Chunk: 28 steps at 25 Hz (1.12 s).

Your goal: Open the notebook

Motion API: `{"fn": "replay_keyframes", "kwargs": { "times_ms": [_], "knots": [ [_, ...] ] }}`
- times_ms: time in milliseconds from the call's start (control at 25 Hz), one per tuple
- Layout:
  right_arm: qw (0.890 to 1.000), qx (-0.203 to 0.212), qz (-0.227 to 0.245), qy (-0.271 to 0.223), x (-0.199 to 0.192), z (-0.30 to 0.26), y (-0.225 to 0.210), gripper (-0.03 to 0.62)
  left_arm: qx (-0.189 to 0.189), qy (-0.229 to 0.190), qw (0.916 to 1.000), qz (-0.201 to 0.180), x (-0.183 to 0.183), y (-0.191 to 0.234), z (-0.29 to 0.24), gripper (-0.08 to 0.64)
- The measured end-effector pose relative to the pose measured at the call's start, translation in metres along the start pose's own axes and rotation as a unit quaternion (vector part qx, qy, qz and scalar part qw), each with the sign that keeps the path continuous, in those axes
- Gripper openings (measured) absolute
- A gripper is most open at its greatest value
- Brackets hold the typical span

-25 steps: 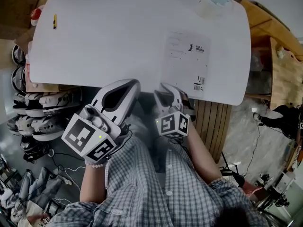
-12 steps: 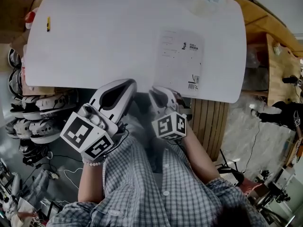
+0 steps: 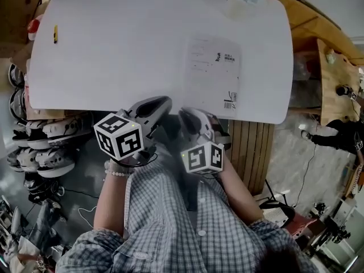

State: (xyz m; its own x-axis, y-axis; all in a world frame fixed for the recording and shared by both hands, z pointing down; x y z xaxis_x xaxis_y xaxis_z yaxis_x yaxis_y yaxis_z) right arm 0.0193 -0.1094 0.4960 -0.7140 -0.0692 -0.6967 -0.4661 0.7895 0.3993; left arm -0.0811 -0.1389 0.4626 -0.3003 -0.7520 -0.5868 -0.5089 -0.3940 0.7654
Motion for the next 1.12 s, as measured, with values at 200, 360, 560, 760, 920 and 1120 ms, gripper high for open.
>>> {"fn": "replay_keyframes", "kwargs": {
  "times_ms": [200,360,560,760,920,1120],
  "knots": [
    [1.0,-0.012,-0.007,0.005,0.002,0.004,-0.002,0.044,-0.039,0.061,0.9933,0.089,-0.016,0.023,-0.026,0.146],
    [1.0,-0.021,-0.011,0.002,0.006,0.005,-0.003,0.043,-0.074,0.083,0.9834,0.144,-0.026,0.031,-0.041,0.153],
    [1.0,-0.026,-0.011,0.001,0.007,0.007,-0.004,0.041,-0.128,0.077,0.9579,0.245,-0.033,0.041,-0.051,0.153],
    [0.999,-0.031,-0.012,-0.001,0.007,0.008,-0.004,0.041,-0.145,0.095,0.9547,0.242,-0.032,0.037,-0.063,0.152],
    [0.999,-0.037,0.014,-0.005,0.007,0.008,-0.001,0.043,-0.138,0.101,0.9588,0.227,-0.034,0.037,-0.067,0.088],
    [0.996,-0.074,0.032,-0.024,0.006,0.016,0.003,0.043,-0.147,0.089,0.958,0.229,-0.031,0.035,-0.066,0.072]
  ]
}}
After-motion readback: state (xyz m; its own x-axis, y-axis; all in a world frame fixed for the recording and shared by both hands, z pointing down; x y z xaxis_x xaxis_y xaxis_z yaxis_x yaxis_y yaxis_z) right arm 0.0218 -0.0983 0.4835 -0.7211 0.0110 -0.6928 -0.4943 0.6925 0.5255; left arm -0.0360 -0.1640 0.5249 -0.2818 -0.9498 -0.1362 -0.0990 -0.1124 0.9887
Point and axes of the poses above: the fingertips, and each gripper's own axes: z backward along the fingers, y to its left, x out of its top, the point moved 5 cm from there along z, backward along the fingers, and after that the axes turned 7 degrees about -x, right-handed, at the moved point
